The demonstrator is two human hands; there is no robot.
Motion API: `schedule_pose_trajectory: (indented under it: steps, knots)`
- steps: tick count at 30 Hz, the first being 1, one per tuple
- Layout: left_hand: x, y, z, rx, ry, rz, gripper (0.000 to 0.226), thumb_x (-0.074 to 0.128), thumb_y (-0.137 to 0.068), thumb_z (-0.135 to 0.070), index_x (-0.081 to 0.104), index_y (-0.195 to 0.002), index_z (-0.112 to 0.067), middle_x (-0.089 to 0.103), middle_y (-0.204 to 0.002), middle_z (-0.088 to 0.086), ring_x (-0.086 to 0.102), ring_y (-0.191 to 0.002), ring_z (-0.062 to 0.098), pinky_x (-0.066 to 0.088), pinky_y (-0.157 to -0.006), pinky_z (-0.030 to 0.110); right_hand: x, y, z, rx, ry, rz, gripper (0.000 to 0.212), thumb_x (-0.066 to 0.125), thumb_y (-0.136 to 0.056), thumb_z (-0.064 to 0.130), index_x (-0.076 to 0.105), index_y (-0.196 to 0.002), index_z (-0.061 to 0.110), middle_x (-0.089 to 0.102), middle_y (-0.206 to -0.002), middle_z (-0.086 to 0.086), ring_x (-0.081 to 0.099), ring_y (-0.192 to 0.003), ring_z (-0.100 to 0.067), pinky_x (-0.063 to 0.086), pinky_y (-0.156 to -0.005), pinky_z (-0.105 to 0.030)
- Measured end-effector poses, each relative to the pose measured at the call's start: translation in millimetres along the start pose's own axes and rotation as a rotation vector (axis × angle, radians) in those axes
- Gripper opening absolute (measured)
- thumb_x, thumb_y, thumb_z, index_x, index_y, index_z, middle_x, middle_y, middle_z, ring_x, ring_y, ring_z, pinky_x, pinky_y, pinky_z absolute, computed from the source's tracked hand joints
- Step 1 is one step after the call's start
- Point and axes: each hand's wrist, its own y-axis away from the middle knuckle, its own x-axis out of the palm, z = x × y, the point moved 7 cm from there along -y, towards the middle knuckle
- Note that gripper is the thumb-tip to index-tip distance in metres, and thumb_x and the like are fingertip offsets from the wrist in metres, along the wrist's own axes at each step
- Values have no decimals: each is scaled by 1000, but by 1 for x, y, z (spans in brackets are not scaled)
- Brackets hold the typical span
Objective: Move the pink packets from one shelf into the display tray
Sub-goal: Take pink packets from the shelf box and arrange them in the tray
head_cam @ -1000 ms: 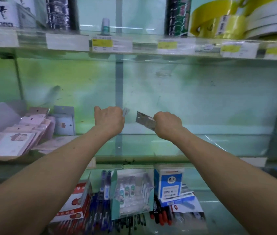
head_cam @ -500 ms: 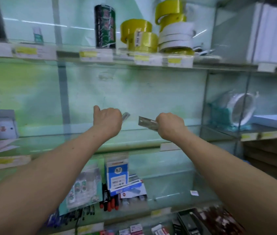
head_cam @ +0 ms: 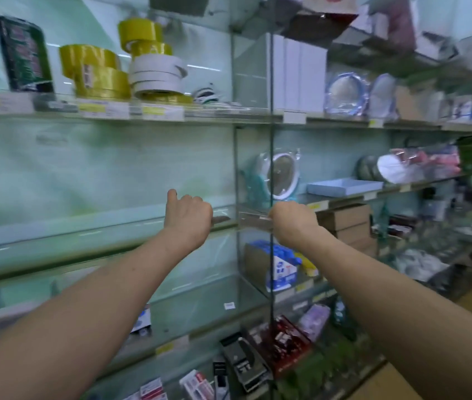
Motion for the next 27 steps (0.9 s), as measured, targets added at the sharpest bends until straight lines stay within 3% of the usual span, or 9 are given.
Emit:
schedule_pose_trajectory:
  steps: [7, 15, 23, 27]
  knots:
    - [-21, -17, -89, 113, 34, -48, 16, 50, -92, -17, 63, -85, -22, 63, -99, 2, 58, -99, 25, 27, -100, 41, 1, 21, -83, 99, 37, 28, 29, 50, -89, 6, 63, -113, 15, 64, -115, -8, 61, -107, -28, 45, -76, -31]
    - [-26, -57, -170, 201, 72, -98, 19, 49, -92, -19, 68, -95, -20, 67, -106, 2, 59, -104, 24, 29, -96, 38, 7, 19, -154, 191, 52, 52, 28, 50, -90, 7, 62, -114, 13, 63, -118, -10, 59, -109, -30, 47, -83, -34]
    - [-5, -117, -257, 265, 122, -94, 21, 48, -92, -18, 69, -97, -21, 68, -106, 1, 59, -104, 23, 26, -101, 41, 36, -21, -231, 240, 101, 98, 30, 53, -88, 3, 65, -113, 13, 65, -110, -9, 61, -101, -28, 45, -74, -34]
    - [4, -150, -288, 285, 143, -82, 24, 45, -94, -16, 67, -98, -21, 66, -109, 2, 57, -106, 23, 26, -99, 40, 47, -50, -268, 253, 133, 88, 26, 54, -86, 1, 64, -107, 12, 60, -92, -7, 56, -85, -27, 42, -70, -32]
